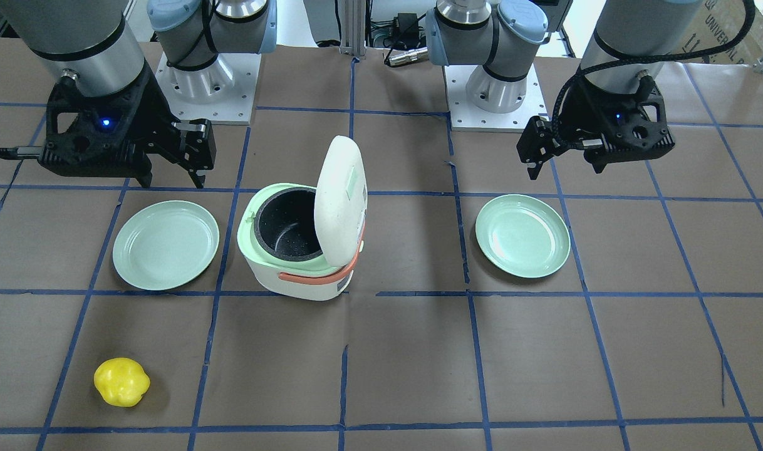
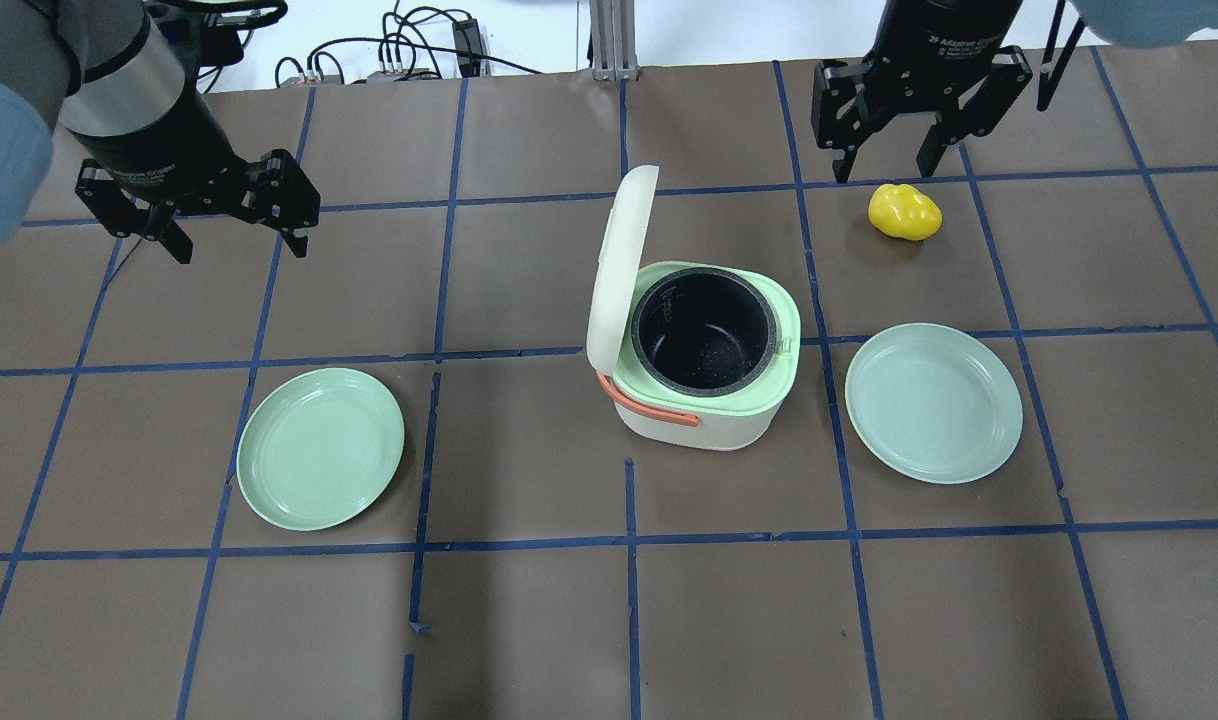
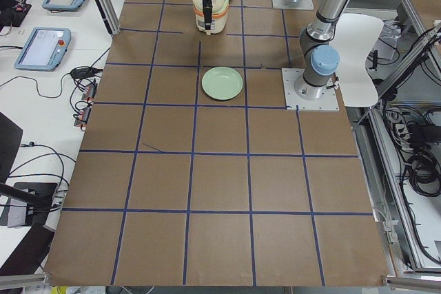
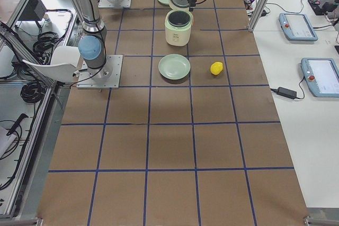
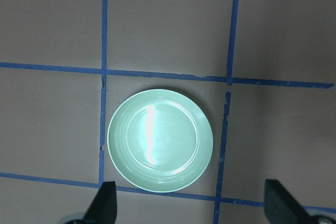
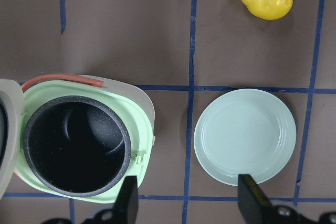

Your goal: Press rice cooker button

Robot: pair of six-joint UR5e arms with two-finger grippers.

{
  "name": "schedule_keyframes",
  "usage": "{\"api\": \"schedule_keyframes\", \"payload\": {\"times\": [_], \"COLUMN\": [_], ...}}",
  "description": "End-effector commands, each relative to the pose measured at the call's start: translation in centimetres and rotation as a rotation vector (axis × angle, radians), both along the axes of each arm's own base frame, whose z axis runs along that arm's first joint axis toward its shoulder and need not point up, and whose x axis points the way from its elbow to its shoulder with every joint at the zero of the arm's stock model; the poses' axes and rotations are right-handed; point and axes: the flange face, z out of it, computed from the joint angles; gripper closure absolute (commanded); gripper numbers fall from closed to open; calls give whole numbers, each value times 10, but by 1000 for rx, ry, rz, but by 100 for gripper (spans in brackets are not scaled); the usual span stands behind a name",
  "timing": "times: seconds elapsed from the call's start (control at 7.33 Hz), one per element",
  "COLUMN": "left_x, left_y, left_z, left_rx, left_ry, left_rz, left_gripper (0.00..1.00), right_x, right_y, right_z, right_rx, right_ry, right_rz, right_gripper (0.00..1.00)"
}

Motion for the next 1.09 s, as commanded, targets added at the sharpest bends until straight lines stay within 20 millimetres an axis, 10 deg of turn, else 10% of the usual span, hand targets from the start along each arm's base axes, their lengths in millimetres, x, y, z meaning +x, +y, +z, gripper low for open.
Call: {"api": "schedule_keyframes", "payload": {"times": [0.0,0.95], "left_x": [0,-1], "left_y": [0,0], "left_z": [0,0], "left_rx": [0,0], "left_ry": [0,0], "left_rz": [0,-2], "left_gripper": [0,0], "right_x": [-1,-7], "right_y": [3,3], "right_z": [-16,-15], "right_rx": [20,19], "right_ry": [-2,3], "right_rz": [26,19], "right_gripper": [6,1]}}
